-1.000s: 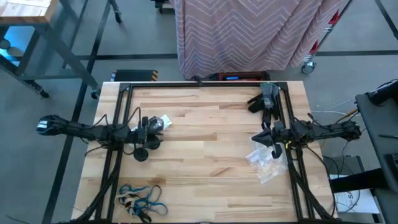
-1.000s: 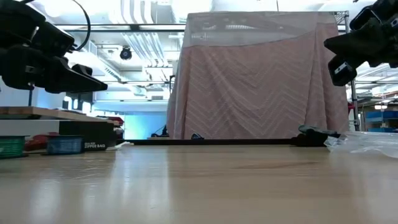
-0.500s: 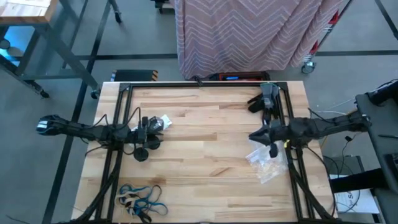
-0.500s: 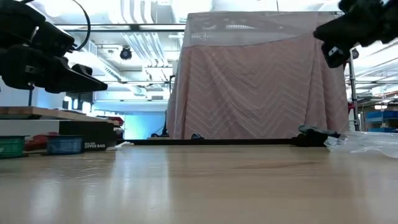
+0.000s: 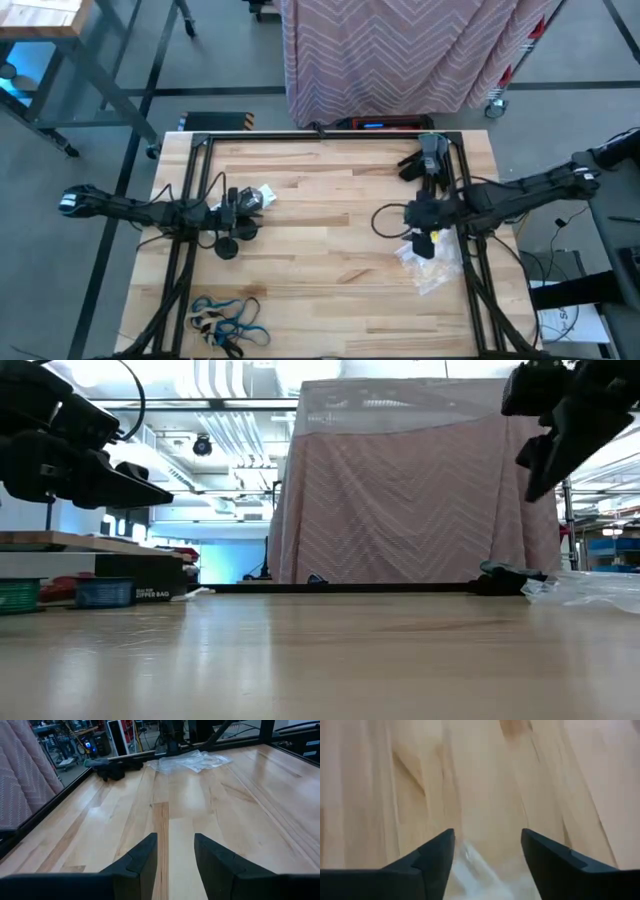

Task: Sort rubber bands
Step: Open the transparent zip bag

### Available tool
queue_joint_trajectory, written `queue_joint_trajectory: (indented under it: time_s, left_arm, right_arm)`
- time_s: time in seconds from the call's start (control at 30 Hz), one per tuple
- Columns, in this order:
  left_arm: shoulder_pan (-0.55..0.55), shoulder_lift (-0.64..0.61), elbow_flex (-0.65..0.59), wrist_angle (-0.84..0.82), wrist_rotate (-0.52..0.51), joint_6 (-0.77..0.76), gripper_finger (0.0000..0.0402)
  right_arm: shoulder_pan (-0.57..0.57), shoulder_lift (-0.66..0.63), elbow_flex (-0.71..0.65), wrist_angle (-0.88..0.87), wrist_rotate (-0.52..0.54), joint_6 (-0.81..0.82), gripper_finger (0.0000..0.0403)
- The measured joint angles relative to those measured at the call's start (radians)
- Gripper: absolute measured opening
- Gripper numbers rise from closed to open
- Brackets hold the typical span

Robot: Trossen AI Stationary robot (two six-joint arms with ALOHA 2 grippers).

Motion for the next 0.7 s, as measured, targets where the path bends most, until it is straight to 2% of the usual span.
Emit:
queue_joint_trajectory:
  time_s: [0.1,0.33,0.7]
  left_arm:
    - [0.0,0.0,0.0,0.001,0.0,0.0,0.0116]
    - [0.0,0.0,0.0,0.002,0.0,0.0,0.0116]
    - [0.0,0.0,0.0,0.004,0.0,0.0,0.0116]
  right_arm:
    - [0.006,0.046,0.042,-0.096,-0.035,0.045,0.0253]
    - [0.056,0.125,0.038,-0.127,-0.058,0.113,0.0284]
    - [0.263,0.295,0.036,-0.141,-0.02,0.294,0.0276]
